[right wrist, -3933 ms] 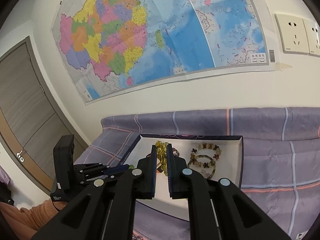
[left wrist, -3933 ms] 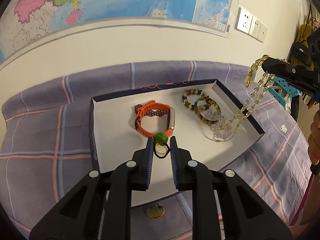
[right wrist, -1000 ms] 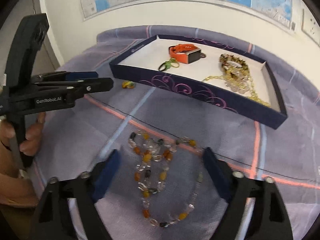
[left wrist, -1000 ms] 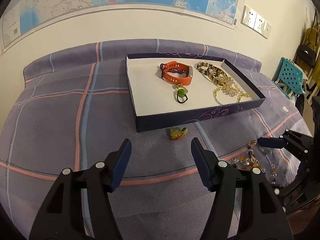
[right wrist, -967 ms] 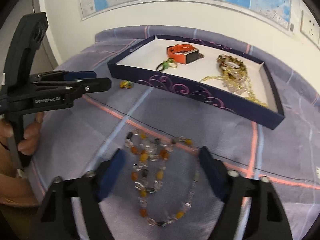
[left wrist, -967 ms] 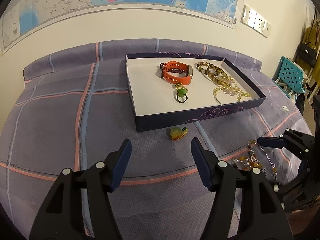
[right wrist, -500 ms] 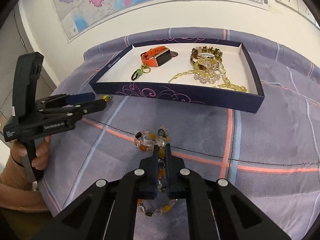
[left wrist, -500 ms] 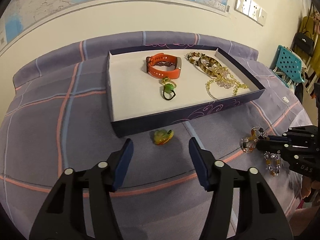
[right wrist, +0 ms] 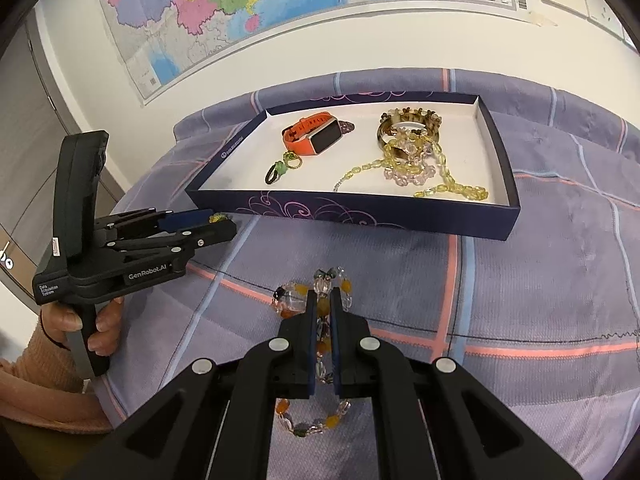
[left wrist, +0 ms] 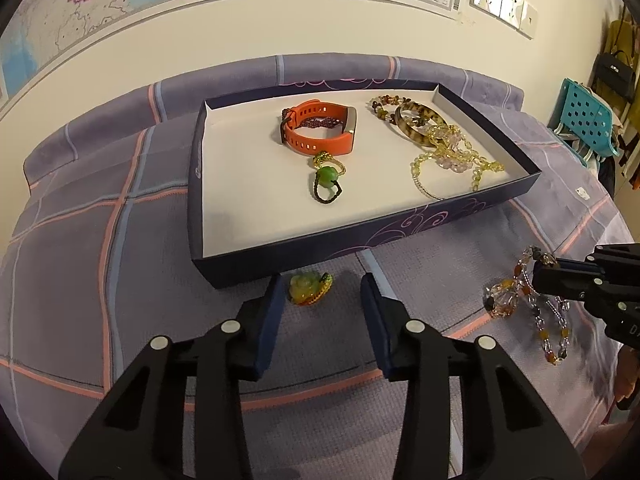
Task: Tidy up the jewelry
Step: 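Lift the multicolor strand with the right tool while the left tool grasps the yellow-orange ring, then carry the multicolor strand with the right tool while the left tool carries the ring toward the tray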
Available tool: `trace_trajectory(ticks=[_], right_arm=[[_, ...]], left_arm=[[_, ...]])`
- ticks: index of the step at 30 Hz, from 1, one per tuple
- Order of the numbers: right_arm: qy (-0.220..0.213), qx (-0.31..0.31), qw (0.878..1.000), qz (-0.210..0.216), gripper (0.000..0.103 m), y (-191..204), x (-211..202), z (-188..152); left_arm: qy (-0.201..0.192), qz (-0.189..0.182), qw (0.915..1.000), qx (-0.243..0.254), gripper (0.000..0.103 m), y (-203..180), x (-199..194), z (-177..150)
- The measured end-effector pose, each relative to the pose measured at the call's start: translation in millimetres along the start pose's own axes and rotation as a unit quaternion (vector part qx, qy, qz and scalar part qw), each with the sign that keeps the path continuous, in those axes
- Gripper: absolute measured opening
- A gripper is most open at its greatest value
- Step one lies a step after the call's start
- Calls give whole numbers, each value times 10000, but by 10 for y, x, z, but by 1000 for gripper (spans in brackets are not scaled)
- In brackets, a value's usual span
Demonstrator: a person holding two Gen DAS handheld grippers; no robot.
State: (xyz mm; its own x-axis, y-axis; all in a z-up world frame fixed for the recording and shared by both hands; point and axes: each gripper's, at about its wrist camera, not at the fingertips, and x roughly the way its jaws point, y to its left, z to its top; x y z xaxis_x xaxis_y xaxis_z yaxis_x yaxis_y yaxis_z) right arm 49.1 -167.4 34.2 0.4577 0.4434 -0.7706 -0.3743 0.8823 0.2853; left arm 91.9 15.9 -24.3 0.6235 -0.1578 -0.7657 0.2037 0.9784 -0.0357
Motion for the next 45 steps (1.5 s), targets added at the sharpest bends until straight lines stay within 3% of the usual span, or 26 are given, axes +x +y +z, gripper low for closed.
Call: trace_trajectory(ticks=[6,21,45], right_arm=[[-68,16,9999,97,4,-4,-34,28],[-645,128,9959,625,4,-12,-432,285],[-1588,-553,9840,593,4,259,-1101,802]], left_arm=[[0,18,10000,10,17,14,10,7],[-141,-369,9991,-170,17,63,-187,-70],[-810,-484,9954,-140,17,26,-717,153]])
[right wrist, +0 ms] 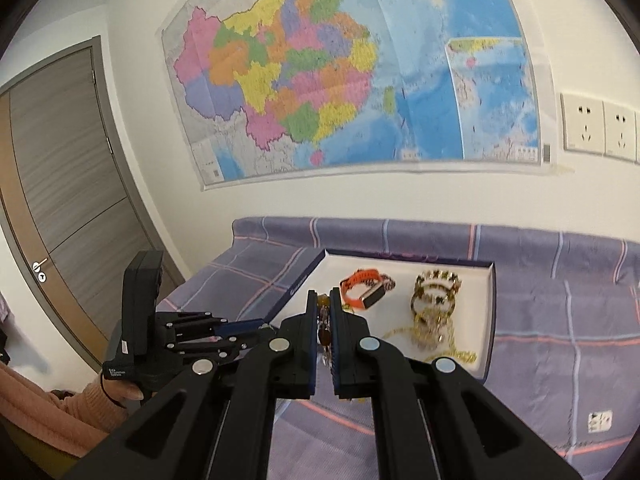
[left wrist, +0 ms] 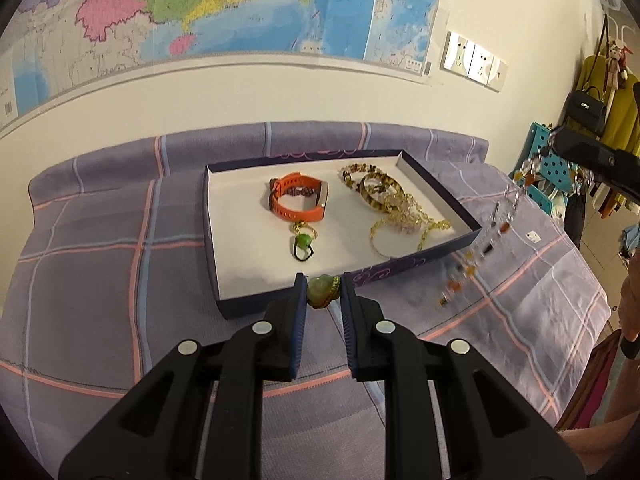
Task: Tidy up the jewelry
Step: 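Carry the multicolor strand with the right tool while the left tool carries the ring toward the tray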
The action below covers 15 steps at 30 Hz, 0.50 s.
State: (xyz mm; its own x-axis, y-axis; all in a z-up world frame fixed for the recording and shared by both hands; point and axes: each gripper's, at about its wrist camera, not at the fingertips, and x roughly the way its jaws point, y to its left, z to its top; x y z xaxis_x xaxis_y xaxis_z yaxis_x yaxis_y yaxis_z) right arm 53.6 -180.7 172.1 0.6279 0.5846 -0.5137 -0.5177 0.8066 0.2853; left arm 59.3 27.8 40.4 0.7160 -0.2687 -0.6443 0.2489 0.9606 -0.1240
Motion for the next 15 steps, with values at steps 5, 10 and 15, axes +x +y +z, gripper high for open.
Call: trace_trajectory(ticks=[5,10,15], right_arm=[[-81,-10,10000,-9,4,-32,-9,104],[-121,4,9999,-14,4,-81,-11,152],[-165,44,9999,-18,4,-131,-25,189]], left_arm=[[-58,19,10000,24,17,-9,-17,56],[-93,54,9999,74,17,-31,-21,97],[-108,68,9999,101,17,-40,-12,125]])
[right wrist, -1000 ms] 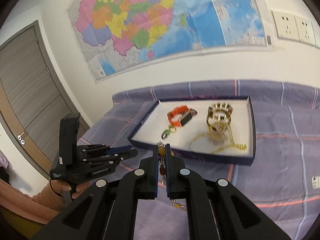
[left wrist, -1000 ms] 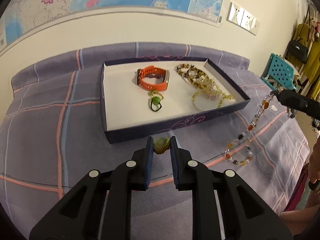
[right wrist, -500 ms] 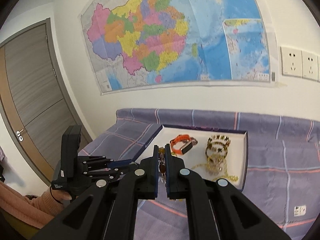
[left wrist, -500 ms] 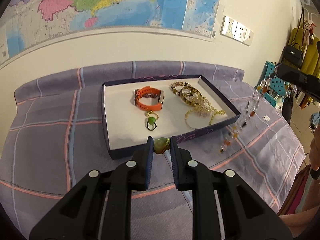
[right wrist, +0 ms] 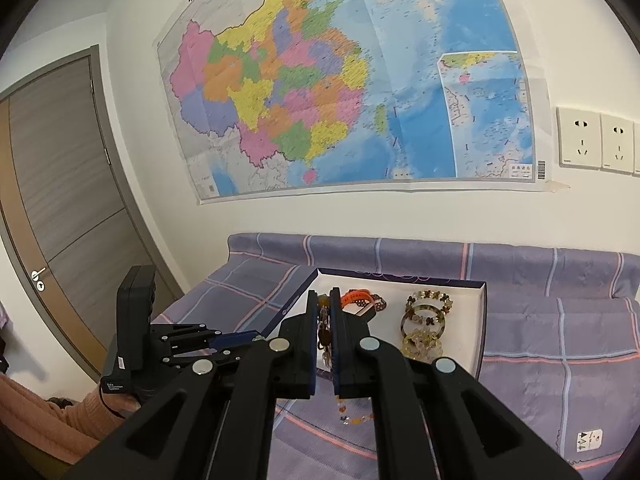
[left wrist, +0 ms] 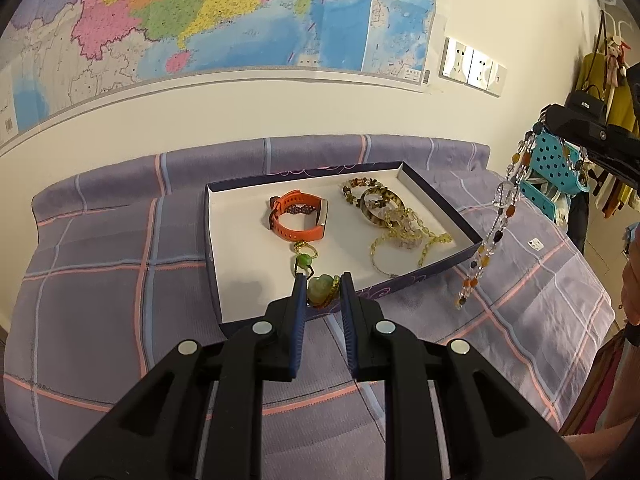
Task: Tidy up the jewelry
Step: 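Carry the multicolor strand with the right tool while the left tool carries the ring toward the tray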
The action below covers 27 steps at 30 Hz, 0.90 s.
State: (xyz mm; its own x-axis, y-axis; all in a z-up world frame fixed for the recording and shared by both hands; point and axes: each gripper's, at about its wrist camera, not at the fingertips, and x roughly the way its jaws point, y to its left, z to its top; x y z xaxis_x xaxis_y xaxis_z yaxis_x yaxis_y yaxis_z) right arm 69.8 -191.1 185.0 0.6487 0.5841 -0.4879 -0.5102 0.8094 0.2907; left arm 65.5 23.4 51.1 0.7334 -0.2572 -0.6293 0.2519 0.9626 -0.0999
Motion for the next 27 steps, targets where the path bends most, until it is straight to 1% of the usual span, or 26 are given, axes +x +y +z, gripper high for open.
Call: trace_trajectory(ticks=[18,27], right_arm=[[-87,81,9998,-140,4,-166,50,140],[-111,220,9996,-144,4,-288,168,207]], left_arm=[[-10,65,10000,24,17,21,97,135],[87,49,9999,-50,17,64,258,220]])
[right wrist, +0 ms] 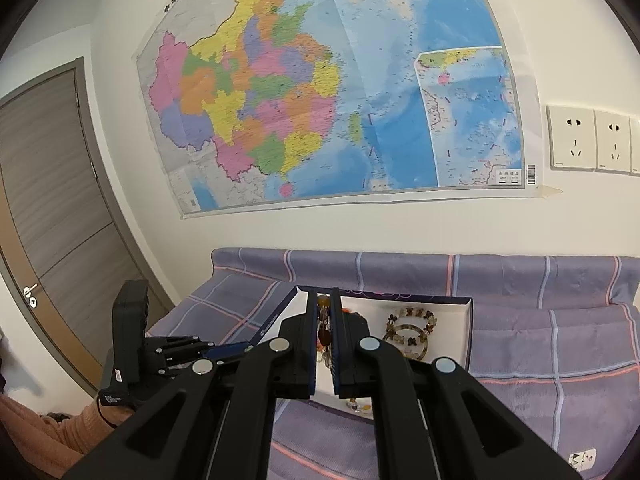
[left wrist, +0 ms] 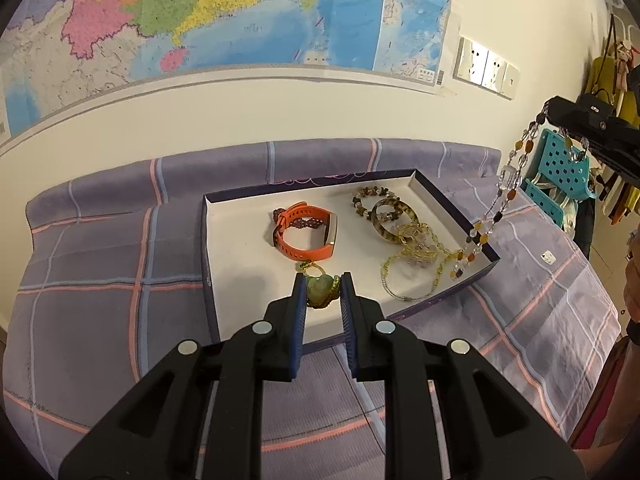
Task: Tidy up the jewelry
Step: 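Carry the multicolor strand with the right tool while the left tool carries the ring toward the tray, then open the left tool to drop the ring in the tray while the right tool releases the strand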
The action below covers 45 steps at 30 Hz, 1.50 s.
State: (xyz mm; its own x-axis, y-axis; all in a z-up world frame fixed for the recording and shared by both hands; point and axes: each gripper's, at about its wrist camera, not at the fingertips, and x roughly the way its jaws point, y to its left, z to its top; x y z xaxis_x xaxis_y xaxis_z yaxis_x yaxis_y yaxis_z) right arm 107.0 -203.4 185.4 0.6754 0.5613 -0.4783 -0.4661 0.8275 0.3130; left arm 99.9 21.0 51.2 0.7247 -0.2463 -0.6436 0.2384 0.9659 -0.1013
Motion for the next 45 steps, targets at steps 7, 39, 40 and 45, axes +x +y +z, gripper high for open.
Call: trace_trajectory(ticks=[7,39,40,45], right_arm=[[127,173,9998,-12,4,-124,156,7],[750,465,9958,-240,4,-513,679,-217],[771,474,9956,-253,4,-523,693,-231],[956,525,9937,-275,4,-575,823,-316]], left_arm=[[114,89,9999,91,17,-24,165,35],[763,357,9964,-118,18,117,832,2],[755,351,9964,-136,18,124,841,10],[792,394,9960,-147,18,136,873,19]])
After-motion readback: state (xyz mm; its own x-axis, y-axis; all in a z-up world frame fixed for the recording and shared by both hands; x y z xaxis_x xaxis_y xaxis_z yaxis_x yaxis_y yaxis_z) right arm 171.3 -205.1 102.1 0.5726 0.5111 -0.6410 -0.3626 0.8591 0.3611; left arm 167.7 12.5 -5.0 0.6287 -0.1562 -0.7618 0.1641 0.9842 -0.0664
